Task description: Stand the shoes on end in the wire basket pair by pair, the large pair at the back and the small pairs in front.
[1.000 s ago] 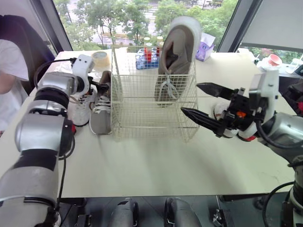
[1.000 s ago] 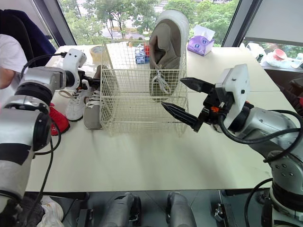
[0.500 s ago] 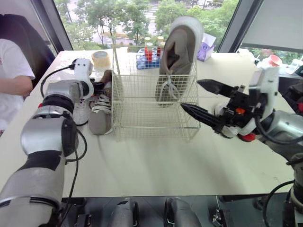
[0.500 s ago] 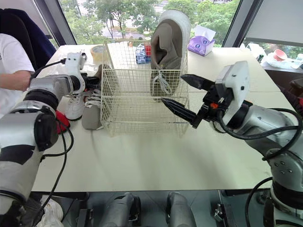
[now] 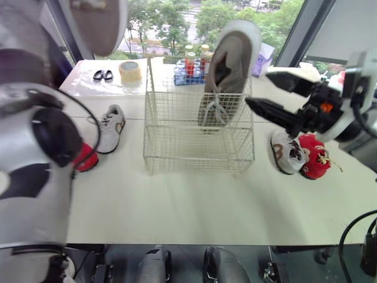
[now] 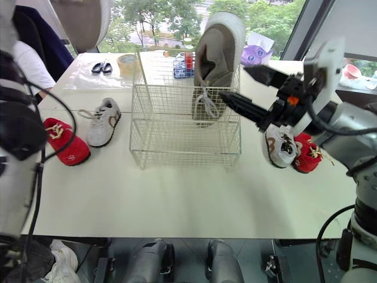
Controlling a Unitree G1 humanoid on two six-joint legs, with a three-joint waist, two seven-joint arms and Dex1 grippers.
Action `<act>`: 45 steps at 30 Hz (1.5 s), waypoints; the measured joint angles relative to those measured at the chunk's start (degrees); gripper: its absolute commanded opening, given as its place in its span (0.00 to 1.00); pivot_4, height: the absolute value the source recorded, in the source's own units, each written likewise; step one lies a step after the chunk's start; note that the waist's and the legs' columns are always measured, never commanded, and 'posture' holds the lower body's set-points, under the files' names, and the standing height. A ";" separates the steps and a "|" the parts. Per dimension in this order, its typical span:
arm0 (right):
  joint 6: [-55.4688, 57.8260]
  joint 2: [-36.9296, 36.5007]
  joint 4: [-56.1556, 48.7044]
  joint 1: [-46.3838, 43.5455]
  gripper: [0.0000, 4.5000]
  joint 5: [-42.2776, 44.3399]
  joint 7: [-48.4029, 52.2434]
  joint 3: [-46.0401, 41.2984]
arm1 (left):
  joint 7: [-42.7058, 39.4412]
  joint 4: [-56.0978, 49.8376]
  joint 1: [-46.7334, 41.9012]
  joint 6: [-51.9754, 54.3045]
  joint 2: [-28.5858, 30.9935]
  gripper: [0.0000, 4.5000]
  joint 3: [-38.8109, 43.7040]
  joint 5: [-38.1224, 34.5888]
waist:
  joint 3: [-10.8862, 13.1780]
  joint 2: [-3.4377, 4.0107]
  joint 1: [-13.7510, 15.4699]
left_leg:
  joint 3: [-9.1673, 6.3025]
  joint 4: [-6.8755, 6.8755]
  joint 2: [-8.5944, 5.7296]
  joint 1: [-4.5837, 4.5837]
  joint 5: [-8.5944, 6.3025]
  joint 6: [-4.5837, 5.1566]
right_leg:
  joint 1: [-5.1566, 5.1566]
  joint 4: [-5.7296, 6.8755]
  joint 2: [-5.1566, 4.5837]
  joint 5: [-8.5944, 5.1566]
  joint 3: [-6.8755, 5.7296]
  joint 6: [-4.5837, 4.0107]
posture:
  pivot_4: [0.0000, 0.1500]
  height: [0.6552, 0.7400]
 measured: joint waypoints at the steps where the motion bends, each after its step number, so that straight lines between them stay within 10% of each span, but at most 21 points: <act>1: -0.22 0.00 0.73 -0.39 1.00 -0.63 0.58 0.78 | 0.64 -2.50 1.44 -3.26 -2.66 0.01 -2.00 1.15 | 0.00 0.00 0.03 | 0.00 0.11 -0.01 0.04 -0.04 0.07 | 0.11 -0.03 -0.01 0.01 0.00 0.03 | 1.00 1.00; 19: 2.71 -1.91 -4.39 4.96 1.00 2.56 -4.69 -4.01 | 13.02 -6.54 17.45 -22.05 -20.69 0.01 -10.60 6.68 | -0.18 0.32 -0.26 | 0.02 0.18 0.00 0.41 -0.20 0.34 | 0.40 -0.14 -0.05 0.18 0.17 0.27 | 1.00 1.00; 36: 2.04 -2.09 1.07 0.09 1.00 0.87 -1.05 1.35 | 23.65 -39.86 39.95 0.35 -24.97 0.01 -16.27 9.01 | -0.50 0.73 -0.35 | 0.02 0.18 0.00 0.45 -0.21 0.36 | 0.43 -0.14 -0.01 0.17 0.24 0.26 | 1.00 1.00; 45: 2.28 -2.08 2.05 0.09 1.00 0.28 0.34 1.40 | 22.02 -48.36 47.39 14.02 -20.93 0.85 -17.45 9.22 | -0.48 0.73 -0.44 | 0.00 0.17 0.02 0.38 -0.21 0.36 | 0.32 -0.12 0.00 0.17 0.24 0.25 | 1.00 1.00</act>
